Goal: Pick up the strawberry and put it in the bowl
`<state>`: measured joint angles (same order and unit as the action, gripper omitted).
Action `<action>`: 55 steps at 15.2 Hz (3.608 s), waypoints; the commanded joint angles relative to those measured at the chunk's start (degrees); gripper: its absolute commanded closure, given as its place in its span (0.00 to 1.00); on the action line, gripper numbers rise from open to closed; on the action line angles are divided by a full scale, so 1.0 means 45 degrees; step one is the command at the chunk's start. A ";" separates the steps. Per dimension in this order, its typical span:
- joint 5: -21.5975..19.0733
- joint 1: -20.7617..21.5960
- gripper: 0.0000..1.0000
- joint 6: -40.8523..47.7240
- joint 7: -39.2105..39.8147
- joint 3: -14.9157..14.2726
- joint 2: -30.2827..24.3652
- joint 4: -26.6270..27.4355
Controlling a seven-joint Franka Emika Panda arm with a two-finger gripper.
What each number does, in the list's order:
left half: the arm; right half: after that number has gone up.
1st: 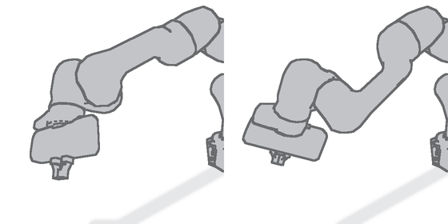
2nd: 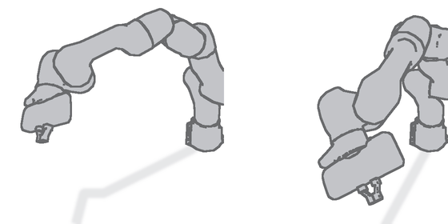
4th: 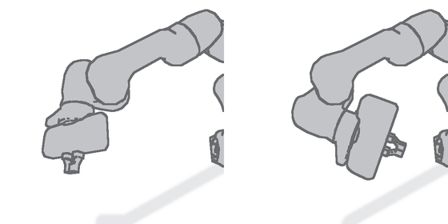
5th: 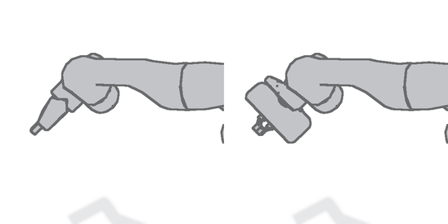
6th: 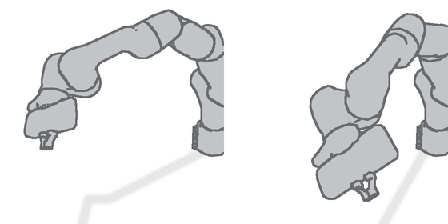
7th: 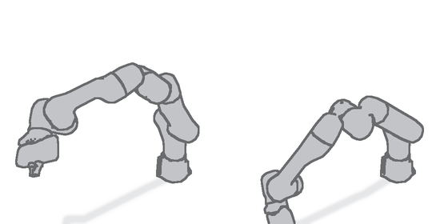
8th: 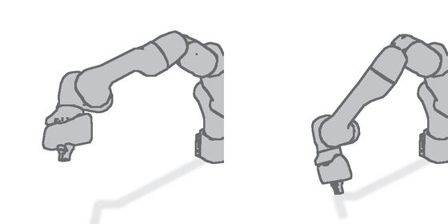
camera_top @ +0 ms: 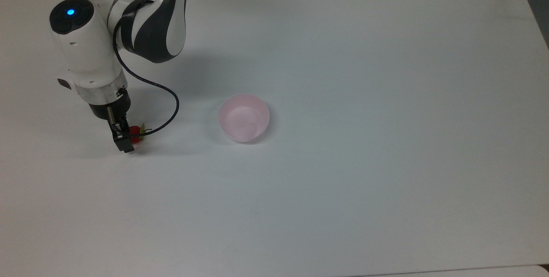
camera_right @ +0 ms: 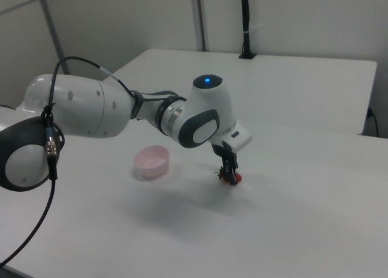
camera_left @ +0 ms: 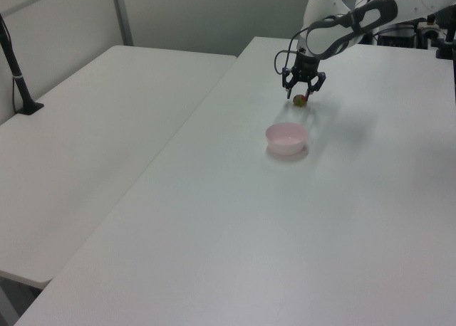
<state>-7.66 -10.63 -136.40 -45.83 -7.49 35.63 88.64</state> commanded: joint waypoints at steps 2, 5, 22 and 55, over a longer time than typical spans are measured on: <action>0.0570 0.0019 0.39 -0.0061 0.0009 0.0198 -0.0027 -0.0030; 0.0843 0.0077 0.39 0.0231 0.0262 0.0238 -0.0027 0.0087; 0.1430 0.1226 0.68 0.4331 0.1552 0.2015 -0.2135 -0.0030; 0.2172 0.2811 0.00 0.9098 0.9382 0.1392 -0.5844 0.0048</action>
<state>1.55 0.88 -98.34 -9.33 1.12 14.28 86.82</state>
